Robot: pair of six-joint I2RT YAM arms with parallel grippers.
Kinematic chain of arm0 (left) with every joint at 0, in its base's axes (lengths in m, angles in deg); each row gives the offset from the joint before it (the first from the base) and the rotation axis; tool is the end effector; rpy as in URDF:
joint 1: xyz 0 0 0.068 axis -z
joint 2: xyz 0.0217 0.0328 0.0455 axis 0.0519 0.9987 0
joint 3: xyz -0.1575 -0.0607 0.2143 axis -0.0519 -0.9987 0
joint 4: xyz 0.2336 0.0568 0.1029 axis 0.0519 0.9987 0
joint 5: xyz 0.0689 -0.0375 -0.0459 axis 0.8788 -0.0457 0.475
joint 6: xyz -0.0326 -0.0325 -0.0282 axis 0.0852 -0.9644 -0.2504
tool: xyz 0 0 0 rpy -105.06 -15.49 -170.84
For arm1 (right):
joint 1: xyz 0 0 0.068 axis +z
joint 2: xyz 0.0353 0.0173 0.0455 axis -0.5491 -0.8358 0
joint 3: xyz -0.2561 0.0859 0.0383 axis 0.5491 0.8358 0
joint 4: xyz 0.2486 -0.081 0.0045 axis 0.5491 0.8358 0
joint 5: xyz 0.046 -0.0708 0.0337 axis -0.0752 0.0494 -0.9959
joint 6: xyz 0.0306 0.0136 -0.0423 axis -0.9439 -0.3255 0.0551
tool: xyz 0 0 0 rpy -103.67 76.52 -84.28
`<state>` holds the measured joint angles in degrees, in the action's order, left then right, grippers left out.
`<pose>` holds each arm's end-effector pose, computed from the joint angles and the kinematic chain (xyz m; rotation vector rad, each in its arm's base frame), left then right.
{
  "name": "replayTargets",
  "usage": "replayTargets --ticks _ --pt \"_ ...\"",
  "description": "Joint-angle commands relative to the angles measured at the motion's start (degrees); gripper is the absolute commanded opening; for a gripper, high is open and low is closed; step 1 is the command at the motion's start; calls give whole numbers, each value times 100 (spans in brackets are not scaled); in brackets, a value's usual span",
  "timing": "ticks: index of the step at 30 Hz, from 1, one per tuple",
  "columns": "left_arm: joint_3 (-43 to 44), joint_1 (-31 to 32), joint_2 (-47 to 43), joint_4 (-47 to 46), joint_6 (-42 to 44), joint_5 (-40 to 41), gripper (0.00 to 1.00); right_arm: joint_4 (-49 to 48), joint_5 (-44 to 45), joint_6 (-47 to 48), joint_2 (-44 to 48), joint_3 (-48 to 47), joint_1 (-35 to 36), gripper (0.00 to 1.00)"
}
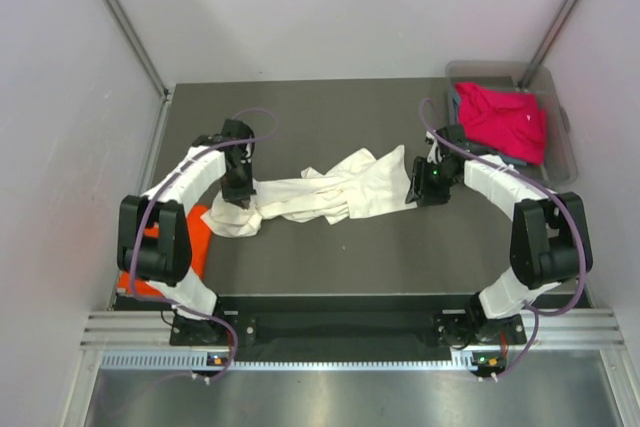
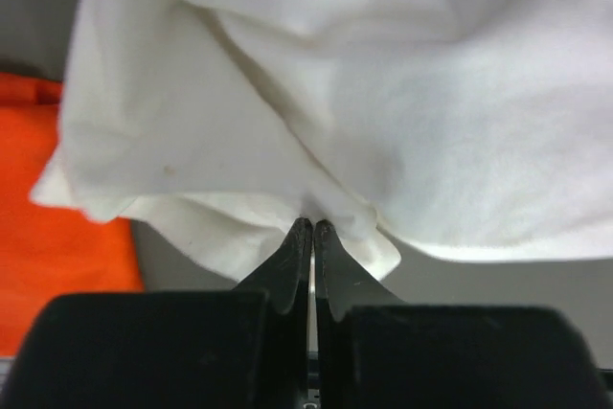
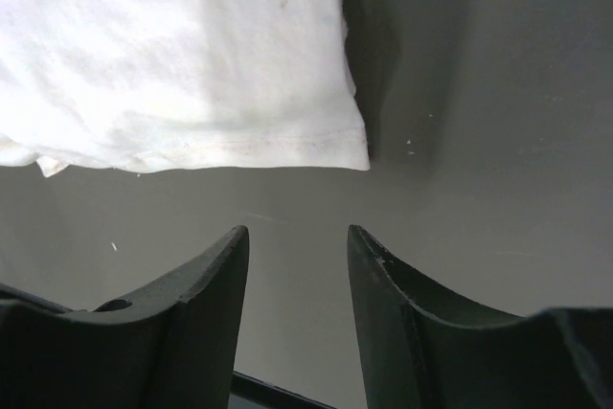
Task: Fold and stack the t-shirts
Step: Flatten the tshirt out
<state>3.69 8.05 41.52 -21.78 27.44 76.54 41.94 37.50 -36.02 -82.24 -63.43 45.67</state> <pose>0.3095 -0.0583 0.2091 -0.1849 2.9144 -0.0030 0.2981 0.0745 0.2014 0.0796 2.7623 0.5021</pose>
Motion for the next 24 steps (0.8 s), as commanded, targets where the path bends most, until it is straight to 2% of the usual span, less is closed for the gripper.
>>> replayTargets --ticks 1,5,9,13,15,19,24 --pt "415 -13 -789 493 -287 212 0 19 206 46 -64 -241 47 47" --pt "468 14 -1194 800 -454 19 0 2 320 -50 -152 -232 38 50" --pt "538 14 -1431 1099 -516 -175 0 2 802 -173 -231 -285 21 47" --pt "547 22 -1624 1205 -577 -631 0 63 1269 -86 -346 -364 -5 26" --pt "556 14 -1677 1293 -621 -877 0 28 1270 -25 -354 -364 -32 28" --pt "451 14 -1783 1293 -683 -1150 0 -366 761 11 -582 -329 -6 44" --pt "713 5 -1809 1539 -657 -1317 0 -648 663 107 -750 -259 30 48"
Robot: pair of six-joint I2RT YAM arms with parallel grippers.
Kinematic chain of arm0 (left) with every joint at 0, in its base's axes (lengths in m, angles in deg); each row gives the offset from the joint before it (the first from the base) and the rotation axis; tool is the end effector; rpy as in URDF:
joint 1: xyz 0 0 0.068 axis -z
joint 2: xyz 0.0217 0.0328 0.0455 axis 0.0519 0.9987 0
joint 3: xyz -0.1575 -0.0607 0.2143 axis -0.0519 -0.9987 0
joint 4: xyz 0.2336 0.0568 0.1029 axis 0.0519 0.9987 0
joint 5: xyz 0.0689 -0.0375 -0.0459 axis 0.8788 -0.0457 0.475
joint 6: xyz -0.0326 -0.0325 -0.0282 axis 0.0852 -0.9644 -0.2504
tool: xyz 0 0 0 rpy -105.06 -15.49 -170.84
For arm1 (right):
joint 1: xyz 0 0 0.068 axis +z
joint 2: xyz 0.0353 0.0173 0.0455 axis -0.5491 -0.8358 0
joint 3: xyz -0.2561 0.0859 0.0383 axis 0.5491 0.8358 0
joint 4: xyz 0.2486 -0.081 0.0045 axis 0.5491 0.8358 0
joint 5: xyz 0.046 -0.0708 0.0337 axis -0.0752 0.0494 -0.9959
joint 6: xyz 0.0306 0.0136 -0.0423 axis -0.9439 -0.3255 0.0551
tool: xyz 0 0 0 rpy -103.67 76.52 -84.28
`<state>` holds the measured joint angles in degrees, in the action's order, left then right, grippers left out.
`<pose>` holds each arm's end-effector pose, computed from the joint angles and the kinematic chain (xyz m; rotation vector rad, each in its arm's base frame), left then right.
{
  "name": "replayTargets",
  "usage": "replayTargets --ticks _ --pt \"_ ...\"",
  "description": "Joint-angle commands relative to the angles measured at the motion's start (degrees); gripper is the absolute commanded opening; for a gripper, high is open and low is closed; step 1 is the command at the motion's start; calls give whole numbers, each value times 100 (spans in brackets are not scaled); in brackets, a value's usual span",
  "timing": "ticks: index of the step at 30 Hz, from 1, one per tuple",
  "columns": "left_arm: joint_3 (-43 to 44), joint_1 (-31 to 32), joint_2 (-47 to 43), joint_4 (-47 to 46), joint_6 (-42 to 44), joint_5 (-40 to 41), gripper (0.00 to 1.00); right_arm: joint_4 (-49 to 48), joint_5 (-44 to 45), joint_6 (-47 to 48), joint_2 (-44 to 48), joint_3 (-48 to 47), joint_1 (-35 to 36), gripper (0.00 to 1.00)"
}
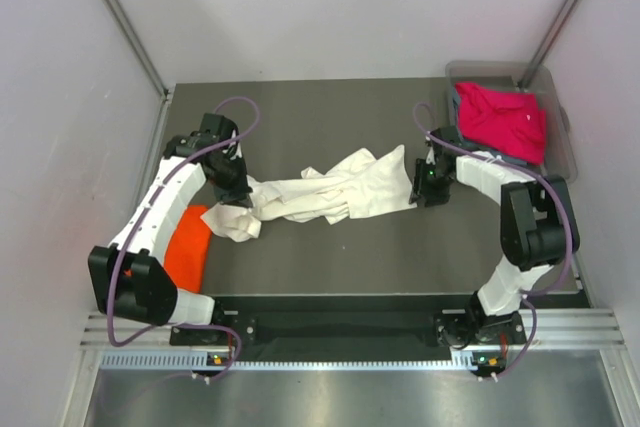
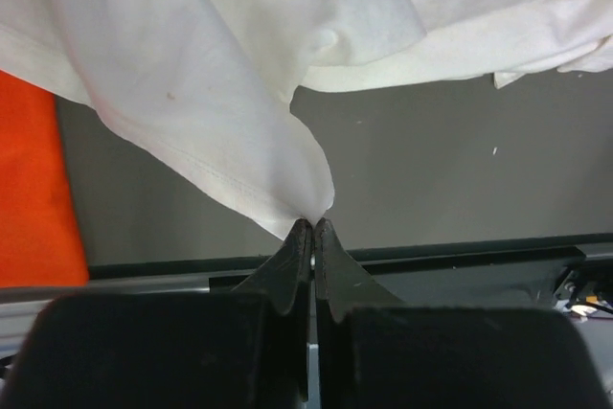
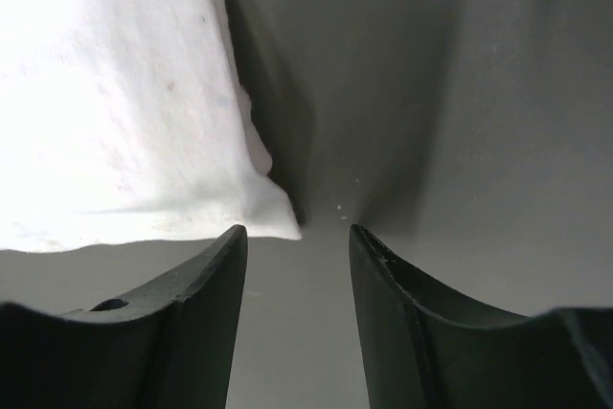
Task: Fold and stack the t-shirts
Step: Flatten the tshirt out
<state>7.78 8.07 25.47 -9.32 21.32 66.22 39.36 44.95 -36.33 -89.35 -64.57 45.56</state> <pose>0.2553 -0.0543 0.2985 -0.2896 2.8148 -0.3213 0.3166 0.0733 0.1712 0.1361 2.8084 0.3108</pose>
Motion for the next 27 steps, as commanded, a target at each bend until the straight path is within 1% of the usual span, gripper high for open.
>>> replayTargets --ticks 1,5,9,11,14,15,17,19,22,23,24,27 --pt "357 3 -231 363 -53 -338 0 -391 -56 173 -74 -171 49 48" --pt "542 3 -319 600 -27 -330 0 -391 -20 165 -285 -338 119 43" --pt "508 3 -451 689 -1 -277 0 -426 146 -46 -400 -268 383 40" --pt "499 3 -504 706 -9 -269 0 -478 278 -169 -444 -224 497 36" --pt "499 3 -591 733 -27 -286 0 -470 392 -240 -619 -268 533 23" --pt "507 3 -626 768 -36 -277 0 -435 445 -240 -663 -285 533 11" --pt "542 3 -706 803 -36 -225 0 -347 690 -240 -541 -268 533 0" --pt "577 3 -759 865 -27 -163 0 -251 928 -240 -173 -233 524 0" --pt "709 3 -794 848 -27 38 0 214 1218 -248 372 -584 533 0" --pt "779 3 -811 786 -44 109 0 233 1245 -309 547 -741 524 0" --pt "789 3 -811 690 -45 162 0 172 1176 -354 897 -812 524 0" --pt "946 3 -759 119 -10 644 0 -459 886 -652 1321 -1102 524 0"
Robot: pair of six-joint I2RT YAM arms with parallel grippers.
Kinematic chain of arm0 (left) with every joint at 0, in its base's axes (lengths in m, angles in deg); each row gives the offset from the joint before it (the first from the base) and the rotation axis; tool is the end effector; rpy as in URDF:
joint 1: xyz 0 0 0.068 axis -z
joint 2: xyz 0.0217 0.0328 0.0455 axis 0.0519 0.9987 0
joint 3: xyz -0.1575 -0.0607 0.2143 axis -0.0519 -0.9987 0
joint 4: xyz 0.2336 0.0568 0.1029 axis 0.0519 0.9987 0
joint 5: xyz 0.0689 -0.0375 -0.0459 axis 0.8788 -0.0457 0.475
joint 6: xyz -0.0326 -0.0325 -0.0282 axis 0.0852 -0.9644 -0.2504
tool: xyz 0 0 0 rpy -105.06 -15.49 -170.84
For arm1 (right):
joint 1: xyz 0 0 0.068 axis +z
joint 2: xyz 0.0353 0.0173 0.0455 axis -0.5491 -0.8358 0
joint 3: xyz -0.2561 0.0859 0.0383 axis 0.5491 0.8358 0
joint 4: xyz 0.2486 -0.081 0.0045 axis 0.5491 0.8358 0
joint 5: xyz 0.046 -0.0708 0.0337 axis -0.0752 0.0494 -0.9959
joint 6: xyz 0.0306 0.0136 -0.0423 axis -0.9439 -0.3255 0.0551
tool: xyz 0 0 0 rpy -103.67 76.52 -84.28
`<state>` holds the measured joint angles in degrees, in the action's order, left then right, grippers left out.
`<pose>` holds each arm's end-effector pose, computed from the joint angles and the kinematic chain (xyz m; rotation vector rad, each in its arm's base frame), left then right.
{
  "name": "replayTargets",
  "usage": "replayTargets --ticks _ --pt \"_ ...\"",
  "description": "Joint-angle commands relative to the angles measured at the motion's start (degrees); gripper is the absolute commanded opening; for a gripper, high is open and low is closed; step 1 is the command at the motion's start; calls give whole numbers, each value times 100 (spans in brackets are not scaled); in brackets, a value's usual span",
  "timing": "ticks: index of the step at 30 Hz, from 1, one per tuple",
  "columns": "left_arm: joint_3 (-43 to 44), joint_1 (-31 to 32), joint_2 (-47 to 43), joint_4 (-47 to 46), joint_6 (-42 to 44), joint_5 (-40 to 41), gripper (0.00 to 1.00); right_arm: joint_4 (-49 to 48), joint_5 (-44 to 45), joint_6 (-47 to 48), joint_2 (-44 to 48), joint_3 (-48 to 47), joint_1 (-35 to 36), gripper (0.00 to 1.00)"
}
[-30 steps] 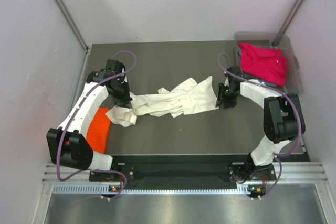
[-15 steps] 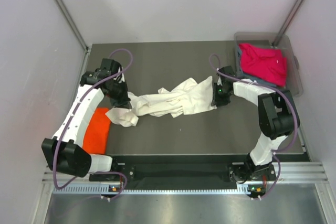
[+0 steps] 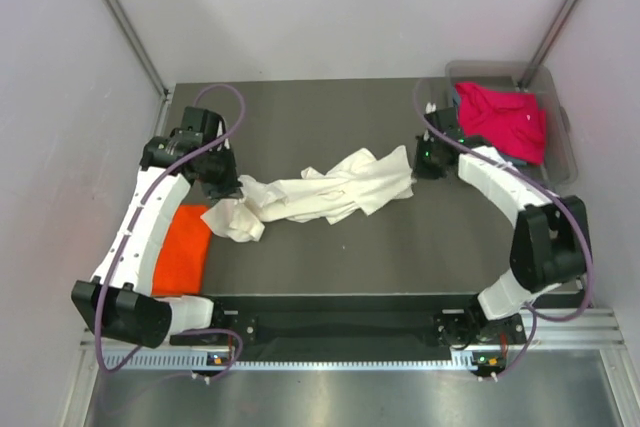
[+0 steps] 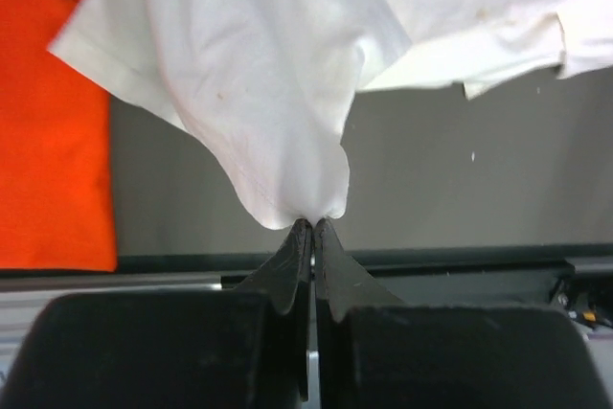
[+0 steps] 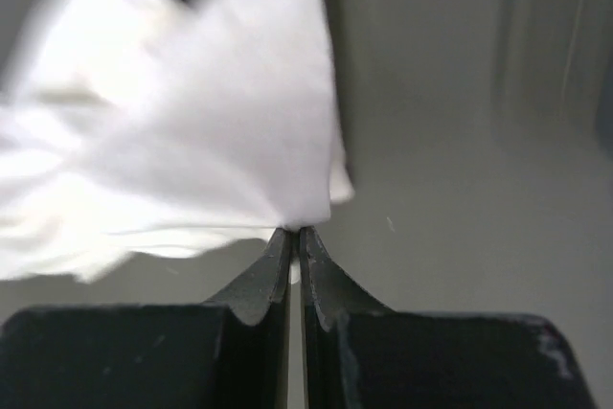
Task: Fold and stack the t-shirts
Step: Flatten the tshirt out
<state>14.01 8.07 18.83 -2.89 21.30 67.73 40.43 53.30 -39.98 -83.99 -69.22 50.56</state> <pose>0.2251 -0.0475 0.3512 -0.2766 2.6997 -0.3220 0.3154 0.0972 0.2221 0.1339 2.6376 0.2158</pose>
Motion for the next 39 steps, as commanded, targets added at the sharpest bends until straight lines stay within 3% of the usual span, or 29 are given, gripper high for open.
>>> replayTargets --ticks 1,6,10,13,18,24,27,30,33,36,37,39 --pt "437 3 -16 -629 -16 764 0 -951 15 -340 778 -777 23 0" --pt "1666 -6 853 -1517 308 2031 0 -964 208 -472 -117 -3419 23 0" --pt "3193 -15 1601 -2229 1228 2349 0 -885 357 -551 -627 -5562 -82 0" --pt "3916 -15 1804 -2957 1949 2612 0 -990 437 -647 -821 -6557 -257 0" --pt "3954 -24 1532 -5211 2760 2578 0 -1674 121 -1130 -944 -7413 -881 0" --pt "4709 -24 1699 -5973 3515 2535 0 -2265 -82 -1519 -558 -7510 -1382 0" --pt "4736 -24 1559 -6071 3736 2437 0 -2142 -319 -1370 -198 -7231 -1471 0" --pt "4053 -24 981 -6045 3642 2612 0 -1904 -416 -1159 521 -6295 -1462 0" --pt "2780 -24 69 -5702 3264 3051 0 -1606 -468 -1228 1689 -5107 -1401 0" --pt "421 -24 -1160 -5623 2439 3473 0 -1176 -285 -1245 3252 -2573 -1015 0" --pt "29 -24 -1445 -5466 2184 3596 0 -757 -145 -1402 4066 -2066 -892 0" --pt "-970 -24 -2225 -4853 1535 3913 0 -298 -292 -1605 4800 -865 -838 0"
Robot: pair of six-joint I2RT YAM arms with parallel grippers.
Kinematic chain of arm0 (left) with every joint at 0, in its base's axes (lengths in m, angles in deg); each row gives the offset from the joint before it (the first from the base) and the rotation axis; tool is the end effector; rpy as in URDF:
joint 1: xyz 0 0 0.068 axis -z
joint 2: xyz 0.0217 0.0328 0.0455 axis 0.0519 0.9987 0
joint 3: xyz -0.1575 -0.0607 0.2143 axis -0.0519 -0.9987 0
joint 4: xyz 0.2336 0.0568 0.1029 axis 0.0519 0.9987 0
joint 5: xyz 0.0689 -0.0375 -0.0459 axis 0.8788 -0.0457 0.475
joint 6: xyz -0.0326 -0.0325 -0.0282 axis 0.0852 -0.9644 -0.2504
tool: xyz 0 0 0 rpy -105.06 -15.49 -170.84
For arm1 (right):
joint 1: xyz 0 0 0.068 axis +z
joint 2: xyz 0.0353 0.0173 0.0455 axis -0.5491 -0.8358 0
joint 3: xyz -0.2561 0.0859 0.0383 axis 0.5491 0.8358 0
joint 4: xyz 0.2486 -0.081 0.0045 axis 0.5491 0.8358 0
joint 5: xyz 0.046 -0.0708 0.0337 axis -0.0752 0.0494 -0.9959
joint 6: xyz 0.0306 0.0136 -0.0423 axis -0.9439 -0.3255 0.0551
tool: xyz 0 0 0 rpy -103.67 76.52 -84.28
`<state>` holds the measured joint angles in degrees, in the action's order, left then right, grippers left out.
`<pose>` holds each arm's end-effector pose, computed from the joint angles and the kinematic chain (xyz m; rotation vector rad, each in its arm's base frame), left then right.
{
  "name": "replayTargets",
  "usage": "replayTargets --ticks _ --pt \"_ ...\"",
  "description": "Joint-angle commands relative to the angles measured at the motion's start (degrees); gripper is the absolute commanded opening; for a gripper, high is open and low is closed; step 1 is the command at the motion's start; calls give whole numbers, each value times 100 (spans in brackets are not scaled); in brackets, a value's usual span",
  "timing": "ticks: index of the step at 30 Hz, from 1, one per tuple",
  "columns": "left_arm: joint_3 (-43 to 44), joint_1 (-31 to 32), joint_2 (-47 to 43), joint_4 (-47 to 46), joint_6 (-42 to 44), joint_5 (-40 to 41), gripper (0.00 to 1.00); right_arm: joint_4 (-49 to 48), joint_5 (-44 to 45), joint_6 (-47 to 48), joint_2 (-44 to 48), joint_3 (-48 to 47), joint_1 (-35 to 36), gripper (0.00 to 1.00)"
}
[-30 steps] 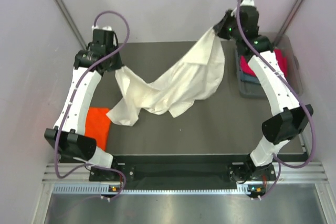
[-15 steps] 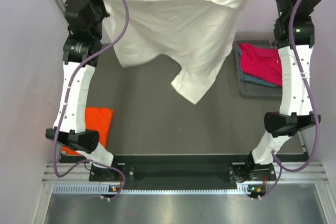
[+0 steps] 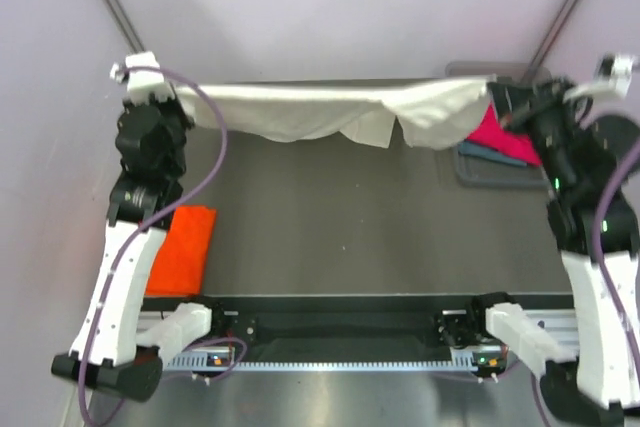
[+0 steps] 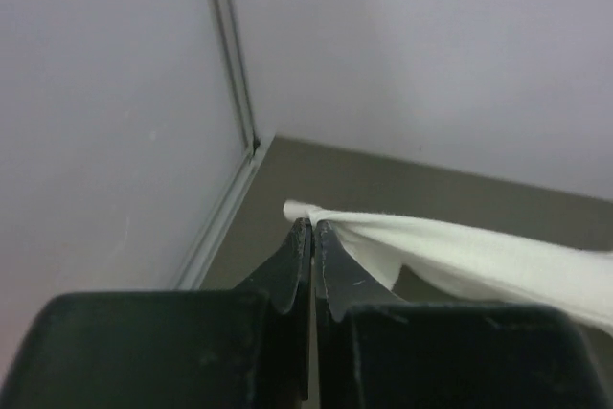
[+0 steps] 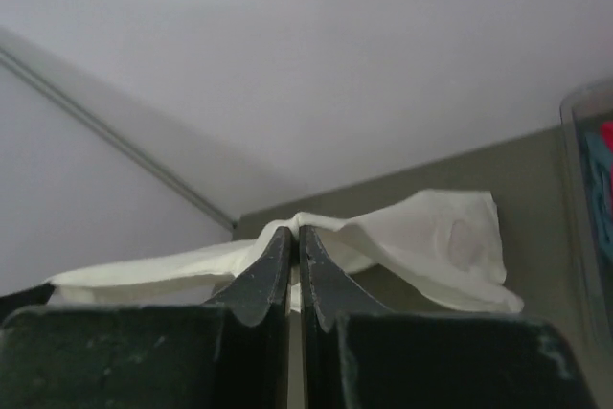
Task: Fold and stack the t-shirts
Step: Flatten the tshirt out
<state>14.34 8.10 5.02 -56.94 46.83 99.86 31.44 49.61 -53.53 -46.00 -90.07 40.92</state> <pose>0.2007 -0.0231 0.4877 -0.2092 1.4874 0.2075 0.1513 0.0218 0.5209 0.3285 1.4372 0.6596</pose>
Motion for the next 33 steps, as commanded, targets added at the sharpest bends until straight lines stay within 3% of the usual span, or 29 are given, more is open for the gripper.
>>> replayTargets --ticks 1,7,11,15,20,22,23,26,29,32,33 --pt "-1253 -26 -1092 808 -1292 779 0 942 -45 -295 1631 1541 152 0" --pt "-2108 -35 -2517 2661 -3305 1465 0 3928 -414 22 3392 2660 179 0" --pt "-2099 -35 -2948 3464 -3931 1711 0 5003 -776 -84 3947 3108 179 0" --pt "-2213 -35 -3072 3764 -3976 1528 0 5182 -679 12 3976 3267 188 0" --pt "-2354 -35 -2731 2852 -3387 825 0 3658 -461 -31 2768 2951 179 0" --pt "-2232 -35 -2195 2132 -3106 762 0 2962 21 3 1899 2627 179 0" --pt "-2162 -35 -1958 1860 -2975 736 0 2071 146 65 1536 2486 187 0" --pt "-1670 -35 -433 472 -2334 718 0 505 603 293 -98 1477 179 0" --pt "-722 -44 607 -567 -1630 762 0 -780 867 399 -1677 28 135 0" --pt "543 -131 1812 -1242 -1137 649 0 -1356 850 399 -3110 -1887 73 0" --pt "1155 -210 2293 -1411 -980 535 0 -1427 807 478 -3421 -2919 56 0"
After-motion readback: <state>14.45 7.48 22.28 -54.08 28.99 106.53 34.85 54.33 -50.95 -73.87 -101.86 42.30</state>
